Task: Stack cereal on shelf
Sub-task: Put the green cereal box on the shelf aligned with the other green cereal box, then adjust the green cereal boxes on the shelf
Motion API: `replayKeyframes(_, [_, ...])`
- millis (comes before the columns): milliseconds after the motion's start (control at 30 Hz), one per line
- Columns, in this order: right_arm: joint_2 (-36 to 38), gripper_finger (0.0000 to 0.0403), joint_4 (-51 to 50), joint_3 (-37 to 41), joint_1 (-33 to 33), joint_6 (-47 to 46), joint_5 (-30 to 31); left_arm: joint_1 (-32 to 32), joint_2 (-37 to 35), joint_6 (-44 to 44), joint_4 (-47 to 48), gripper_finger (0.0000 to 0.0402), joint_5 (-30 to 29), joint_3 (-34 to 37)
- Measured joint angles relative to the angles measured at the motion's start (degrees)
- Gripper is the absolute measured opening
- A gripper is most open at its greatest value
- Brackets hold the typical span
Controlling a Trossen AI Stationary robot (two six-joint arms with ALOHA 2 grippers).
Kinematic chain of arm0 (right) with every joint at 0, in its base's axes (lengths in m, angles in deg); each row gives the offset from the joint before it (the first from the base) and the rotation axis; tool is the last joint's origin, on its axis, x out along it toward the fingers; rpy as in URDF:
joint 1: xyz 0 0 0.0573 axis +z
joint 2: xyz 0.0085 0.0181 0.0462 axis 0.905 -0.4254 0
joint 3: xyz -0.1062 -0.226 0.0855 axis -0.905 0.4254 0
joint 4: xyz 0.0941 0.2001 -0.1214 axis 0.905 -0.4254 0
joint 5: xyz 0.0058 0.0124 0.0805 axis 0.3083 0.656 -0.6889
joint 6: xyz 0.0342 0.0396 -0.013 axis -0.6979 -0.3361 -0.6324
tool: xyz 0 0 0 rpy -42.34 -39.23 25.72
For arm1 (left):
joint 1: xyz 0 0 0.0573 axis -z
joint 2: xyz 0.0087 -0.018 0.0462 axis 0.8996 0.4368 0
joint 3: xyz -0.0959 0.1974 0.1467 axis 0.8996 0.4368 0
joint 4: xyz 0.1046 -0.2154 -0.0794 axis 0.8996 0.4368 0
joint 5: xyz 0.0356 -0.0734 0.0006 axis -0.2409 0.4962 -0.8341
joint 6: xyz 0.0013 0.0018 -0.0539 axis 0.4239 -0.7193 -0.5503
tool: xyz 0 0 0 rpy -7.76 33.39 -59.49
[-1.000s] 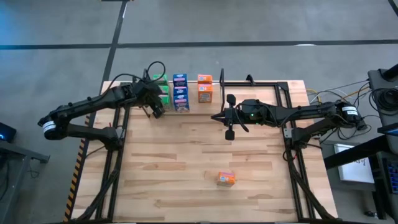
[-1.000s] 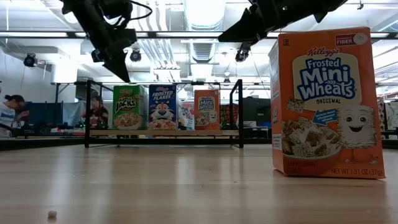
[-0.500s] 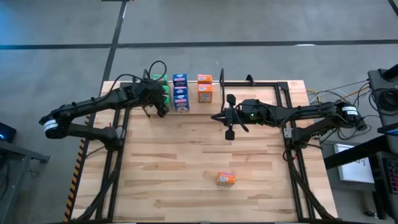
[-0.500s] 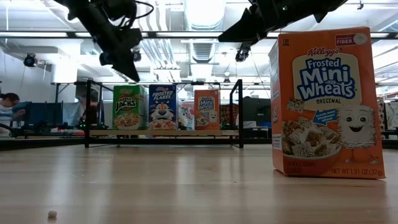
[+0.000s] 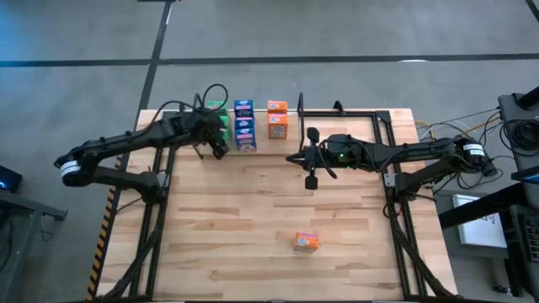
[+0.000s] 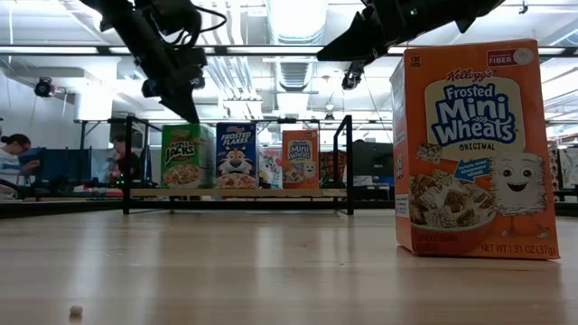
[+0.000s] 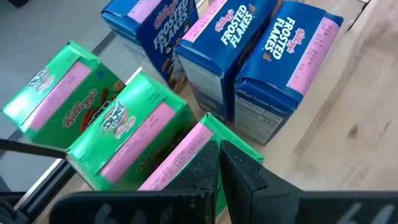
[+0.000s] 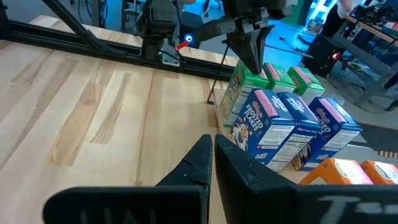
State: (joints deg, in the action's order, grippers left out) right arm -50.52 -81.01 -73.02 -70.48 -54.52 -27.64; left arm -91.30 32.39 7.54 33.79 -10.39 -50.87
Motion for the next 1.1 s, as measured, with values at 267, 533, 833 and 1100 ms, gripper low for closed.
replayKeyframes(267, [0.0,0.0009,0.0,0.0,0.0,0.0,0.0,0.0,-1.1,-1.2,1.8,0.0,-0.4,0.0])
replayKeyframes(533, [0.0,0.0009,0.0,0.0,0.0,0.0,0.0,0.0,-1.3,-0.5,-2.1,0.0,-0.3,0.0])
replayKeyframes(833, [0.0,0.0009,0.0,0.0,0.0,0.0,0.0,-0.1,-0.3,2.7,-6.1,0.0,-6.9,-0.5])
replayKeyframes(1100, [0.0,0.0009,0.0,0.0,0.0,0.0,0.0,-1.1,2.9,3.8,-5.6,0.0,-10.7,-0.5])
